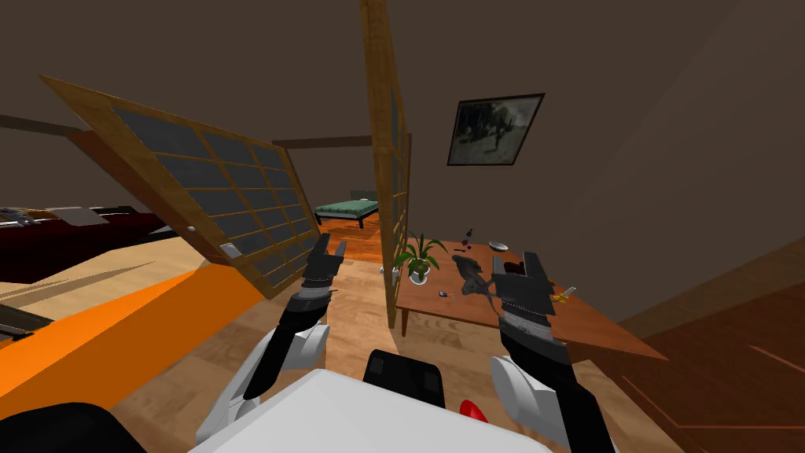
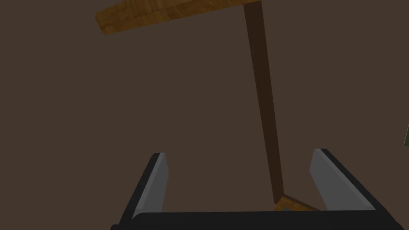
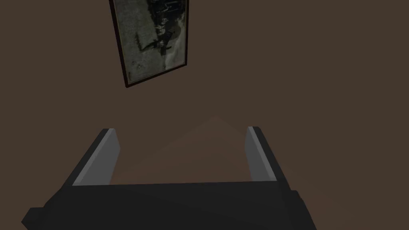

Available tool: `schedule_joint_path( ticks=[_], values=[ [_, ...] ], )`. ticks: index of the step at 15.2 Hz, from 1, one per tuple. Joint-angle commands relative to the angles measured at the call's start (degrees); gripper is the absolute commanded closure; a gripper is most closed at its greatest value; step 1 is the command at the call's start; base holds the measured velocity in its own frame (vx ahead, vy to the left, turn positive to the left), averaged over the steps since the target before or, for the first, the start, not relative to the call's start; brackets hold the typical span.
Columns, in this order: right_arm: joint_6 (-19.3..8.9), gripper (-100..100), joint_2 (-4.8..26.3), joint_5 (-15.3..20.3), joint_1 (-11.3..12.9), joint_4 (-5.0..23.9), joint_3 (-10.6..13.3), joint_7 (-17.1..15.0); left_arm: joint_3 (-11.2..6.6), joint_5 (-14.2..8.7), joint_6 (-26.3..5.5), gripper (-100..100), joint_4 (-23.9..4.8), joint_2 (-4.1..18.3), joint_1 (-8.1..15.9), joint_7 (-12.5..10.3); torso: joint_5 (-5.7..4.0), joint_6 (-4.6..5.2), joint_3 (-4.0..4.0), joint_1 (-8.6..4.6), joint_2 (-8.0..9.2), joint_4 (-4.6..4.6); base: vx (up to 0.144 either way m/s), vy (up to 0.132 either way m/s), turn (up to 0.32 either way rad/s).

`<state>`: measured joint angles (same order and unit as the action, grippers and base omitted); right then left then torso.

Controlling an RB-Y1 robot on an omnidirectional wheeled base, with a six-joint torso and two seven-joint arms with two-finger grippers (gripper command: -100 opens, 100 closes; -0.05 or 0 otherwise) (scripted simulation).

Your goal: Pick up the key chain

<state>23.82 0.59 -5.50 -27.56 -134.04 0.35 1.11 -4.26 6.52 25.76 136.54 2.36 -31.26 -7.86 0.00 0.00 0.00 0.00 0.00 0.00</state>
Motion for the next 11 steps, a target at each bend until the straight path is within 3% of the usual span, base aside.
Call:
schedule_joint_path(
  ticks=[1,3,6,10,11],
  values=[
    [0.11,-100,1.86,0.26,-0.05,0.91,0.35,0.15,0.00,0.00,0.00,0,0.00,0.00,0.00,0.00,0.00,0.00,0.00,0.00,0.00,0.00,-0.007,0.003,0.049],
    [0.36,-100,4.70,0.89,-0.14,3.07,1.17,0.51,0.00,0.00,0.00,0,0.00,0.00,0.01,0.00,0.00,-0.02,0.02,-0.01,0.05,0.01,-0.024,0.003,0.119],
    [0.53,-100,6.56,1.33,-0.21,4.58,1.75,0.76,0.00,0.00,0.00,0,0.00,0.00,0.01,0.00,0.00,-0.03,0.06,0.01,0.11,0.02,-0.030,0.007,0.092],
    [1.24,-100,11.94,3.09,-0.44,10.59,4.08,1.76,0.00,0.00,0.00,0,0.00,0.00,0.01,0.00,0.00,-0.02,0.09,0.01,0.15,0.03,-0.038,0.009,0.147],
    [1.24,-100,12.15,3.09,-0.44,10.59,4.08,1.76,0.00,0.00,0.00,0,0.00,0.00,0.01,0.00,0.00,-0.01,0.09,0.00,0.17,0.03,-0.035,0.009,0.111]
  ],
)
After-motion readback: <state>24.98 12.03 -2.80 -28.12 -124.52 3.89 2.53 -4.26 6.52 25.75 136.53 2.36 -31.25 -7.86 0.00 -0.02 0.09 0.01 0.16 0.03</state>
